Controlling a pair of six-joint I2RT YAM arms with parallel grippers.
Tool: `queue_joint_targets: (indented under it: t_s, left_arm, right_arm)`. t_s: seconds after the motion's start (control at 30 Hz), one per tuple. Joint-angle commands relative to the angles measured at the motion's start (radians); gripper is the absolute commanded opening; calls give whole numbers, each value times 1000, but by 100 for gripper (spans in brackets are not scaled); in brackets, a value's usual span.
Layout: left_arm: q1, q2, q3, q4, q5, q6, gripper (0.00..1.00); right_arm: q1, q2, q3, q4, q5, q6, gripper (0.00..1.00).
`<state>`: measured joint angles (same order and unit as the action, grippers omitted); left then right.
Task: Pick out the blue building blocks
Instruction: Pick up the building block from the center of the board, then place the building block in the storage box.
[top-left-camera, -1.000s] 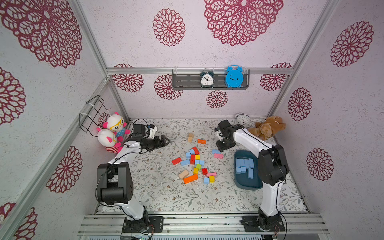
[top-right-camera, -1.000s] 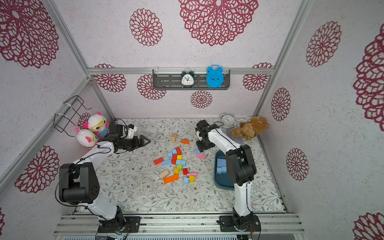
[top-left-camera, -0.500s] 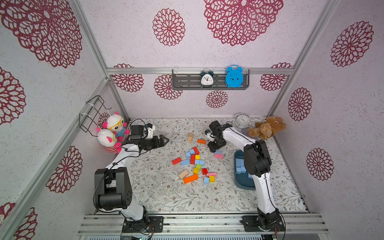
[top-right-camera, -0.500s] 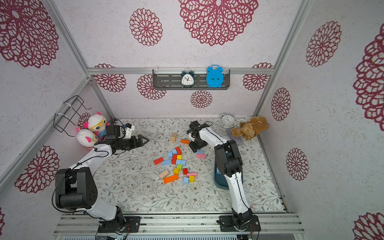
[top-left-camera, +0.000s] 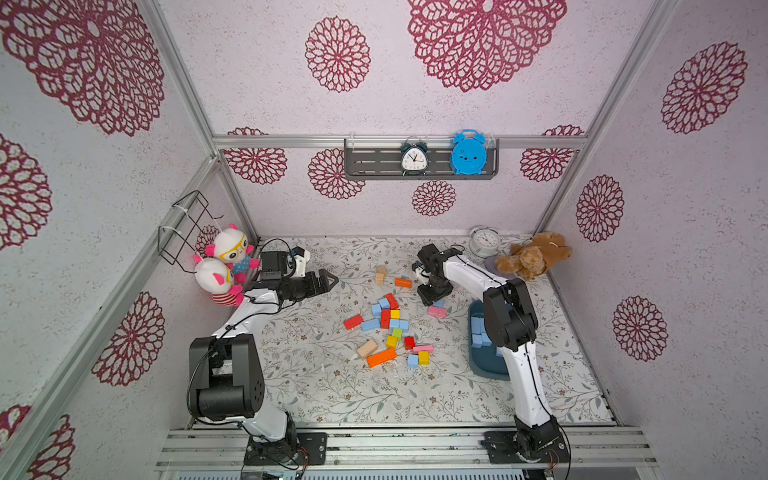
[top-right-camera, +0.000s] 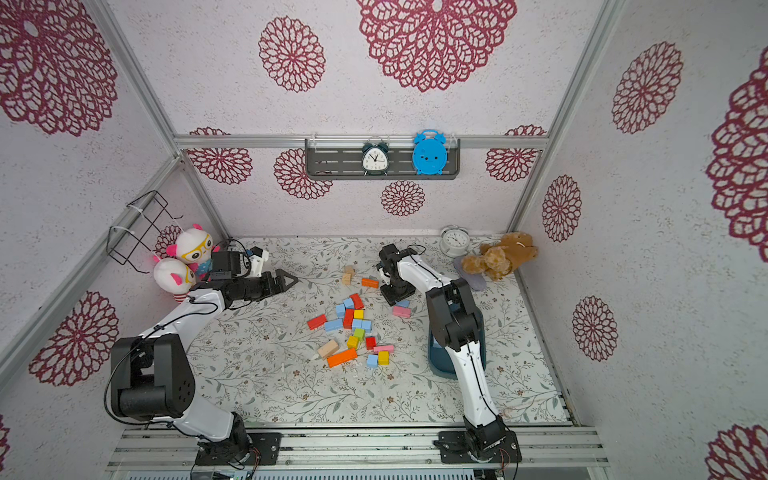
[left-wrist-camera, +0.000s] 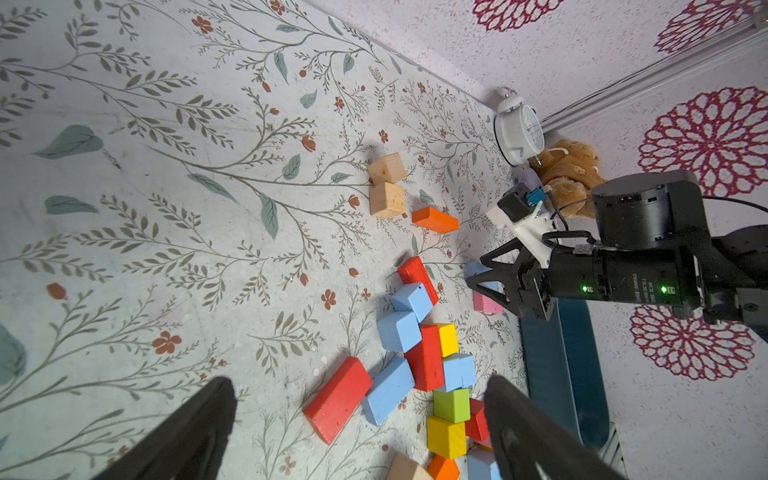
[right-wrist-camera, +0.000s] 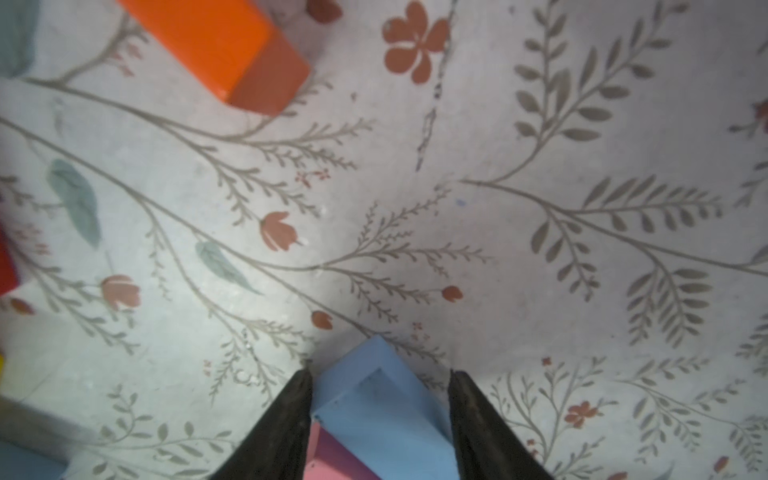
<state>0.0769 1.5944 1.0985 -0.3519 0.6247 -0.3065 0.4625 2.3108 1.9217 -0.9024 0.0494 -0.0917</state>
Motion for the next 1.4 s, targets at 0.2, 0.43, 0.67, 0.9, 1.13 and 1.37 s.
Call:
queue_joint_targets:
  t_s: [0.2,0.43,0.67,0.9,1.13,1.37]
  left_arm:
    - [5,7,-10,44,23,-13,97]
    - [-97,16,14,2,32,64,97]
    - [-212,56,41,-18,33,73,97]
    - [-309,89,39,-11,21,67,97]
    - [-348,113,50,-6,26,51,97]
    - [-359,115,44,-4,20,51,97]
  right_arm:
    - [-48,7,6,-20,-1,91,38]
    - [-63,-123,-90,89,8,185,23]
    - [-139,-367,-258,97,21,259,20]
    - [-255,-686,-598,95,94,357,20]
    - [-336,-829,-854,105,44,437,21]
    - [-335,-844,-955,135,-19,504,21]
